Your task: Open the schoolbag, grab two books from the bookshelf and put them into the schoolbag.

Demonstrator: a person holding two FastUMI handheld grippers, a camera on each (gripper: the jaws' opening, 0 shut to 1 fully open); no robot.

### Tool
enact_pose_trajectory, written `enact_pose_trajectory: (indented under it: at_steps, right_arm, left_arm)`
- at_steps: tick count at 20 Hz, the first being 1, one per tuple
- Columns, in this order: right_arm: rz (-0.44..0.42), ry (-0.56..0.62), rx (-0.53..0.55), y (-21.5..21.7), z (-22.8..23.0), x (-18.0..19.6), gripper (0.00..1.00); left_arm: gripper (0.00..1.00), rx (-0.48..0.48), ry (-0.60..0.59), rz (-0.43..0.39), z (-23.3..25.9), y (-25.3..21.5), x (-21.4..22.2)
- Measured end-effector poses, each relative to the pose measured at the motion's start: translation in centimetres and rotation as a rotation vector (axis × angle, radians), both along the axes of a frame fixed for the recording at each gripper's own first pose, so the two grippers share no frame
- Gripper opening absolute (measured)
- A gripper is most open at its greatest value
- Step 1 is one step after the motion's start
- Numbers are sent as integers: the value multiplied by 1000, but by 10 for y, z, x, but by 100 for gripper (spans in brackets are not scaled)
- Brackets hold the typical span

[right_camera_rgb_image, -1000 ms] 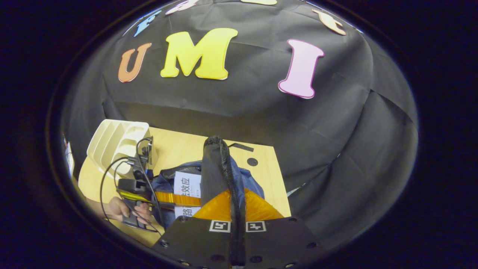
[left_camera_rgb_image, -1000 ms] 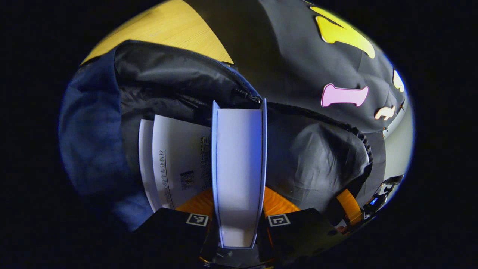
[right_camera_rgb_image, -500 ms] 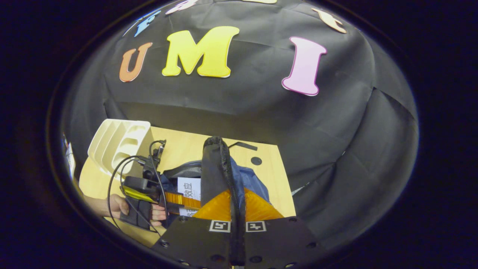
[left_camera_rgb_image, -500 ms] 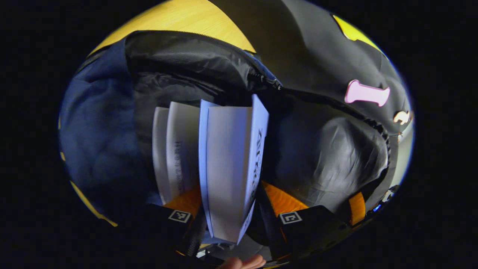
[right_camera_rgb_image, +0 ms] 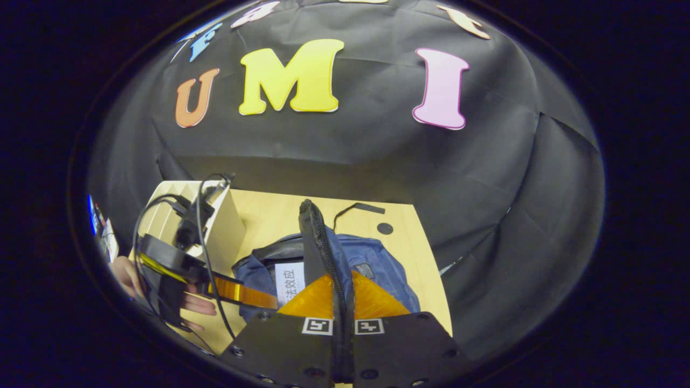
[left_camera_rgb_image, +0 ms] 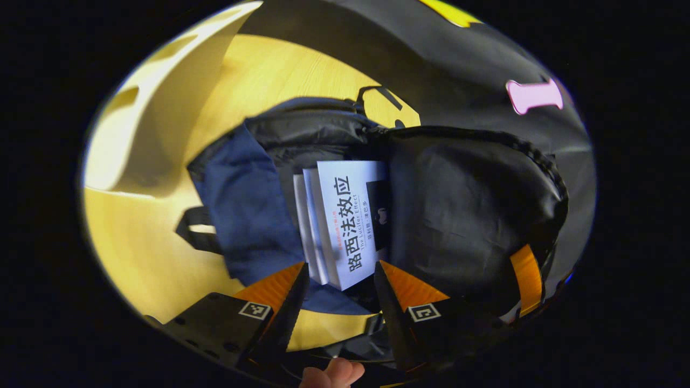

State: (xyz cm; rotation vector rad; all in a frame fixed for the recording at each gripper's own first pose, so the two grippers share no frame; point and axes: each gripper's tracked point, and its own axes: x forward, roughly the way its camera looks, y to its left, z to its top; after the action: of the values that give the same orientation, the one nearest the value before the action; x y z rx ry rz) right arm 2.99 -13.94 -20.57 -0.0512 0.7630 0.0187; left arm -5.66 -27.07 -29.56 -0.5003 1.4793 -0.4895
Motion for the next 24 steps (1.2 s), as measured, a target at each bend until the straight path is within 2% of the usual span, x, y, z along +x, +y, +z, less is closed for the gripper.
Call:
enact_pose_trajectory:
  at_steps: [3, 5, 9, 11, 13, 16, 17, 18, 19, 21, 23, 24]
  right_arm:
    - [5, -11, 27, 15, 2, -7, 0]
    - [14, -15, 42, 27, 3, -11, 0]
    - [39, -9, 62, 54, -3, -24, 0]
    - [53, -1, 71, 69, -10, -28, 0]
    - [69, 5, 75, 84, -18, -33, 0]
    - [92, 7, 85, 110, -36, -39, 0]
    - [103, 13, 86, 118, -45, -42, 0]
    - [116, 15, 85, 127, -53, -43, 0]
    - [123, 16, 87, 133, -61, -44, 0]
    - [130, 19, 107, 147, -79, -45, 0]
    - [145, 36, 126, 161, -99, -48, 0]
    - [152, 37, 127, 166, -107, -47, 0]
  left_arm:
    - [77, 124, -171, -60, 35, 36, 9]
    - [77, 186, -237, -86, 58, 65, 11]
    - [77, 265, -288, -153, 86, 109, -4]
    - [77, 265, -277, -167, 98, 129, -20]
    - [77, 291, -313, -128, 107, 151, -18]
    - [77, 330, -441, -59, 133, 179, -7]
    - [77, 334, -490, -45, 143, 185, -4]
    - [84, 344, -553, -27, 155, 192, 0]
    - [77, 351, -623, -7, 167, 198, 8]
    - [77, 366, -759, 52, 194, 208, 26]
    - [80, 390, -857, 130, 211, 215, 42]
    - [93, 393, -890, 175, 222, 219, 47]
